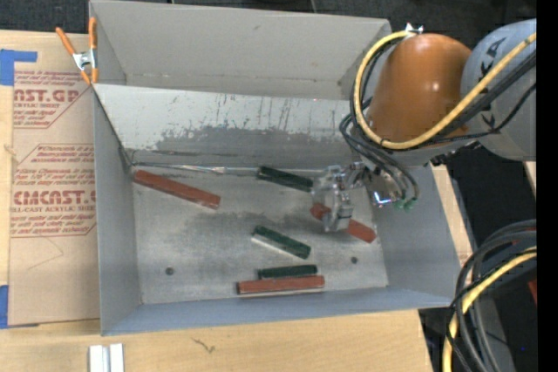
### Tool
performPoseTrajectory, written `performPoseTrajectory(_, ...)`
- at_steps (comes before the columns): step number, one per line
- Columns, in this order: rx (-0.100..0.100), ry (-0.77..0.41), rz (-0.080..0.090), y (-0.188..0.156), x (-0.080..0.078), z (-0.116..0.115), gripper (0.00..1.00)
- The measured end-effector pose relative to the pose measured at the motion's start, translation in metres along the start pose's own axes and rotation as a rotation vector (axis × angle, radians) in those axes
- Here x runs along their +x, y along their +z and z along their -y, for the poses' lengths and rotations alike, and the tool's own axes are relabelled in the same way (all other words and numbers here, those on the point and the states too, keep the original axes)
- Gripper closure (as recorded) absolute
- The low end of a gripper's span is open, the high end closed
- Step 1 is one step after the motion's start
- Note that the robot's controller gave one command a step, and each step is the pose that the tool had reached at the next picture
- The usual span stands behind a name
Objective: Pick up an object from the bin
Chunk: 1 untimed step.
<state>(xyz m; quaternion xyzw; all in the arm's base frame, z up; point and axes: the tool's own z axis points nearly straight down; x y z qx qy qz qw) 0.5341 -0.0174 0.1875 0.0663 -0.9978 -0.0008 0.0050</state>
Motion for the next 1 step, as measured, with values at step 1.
performPoseTrajectory(1, 0.002, -0.001, 0.008, -0.0712, 0.0022, 0.0003, 1.0)
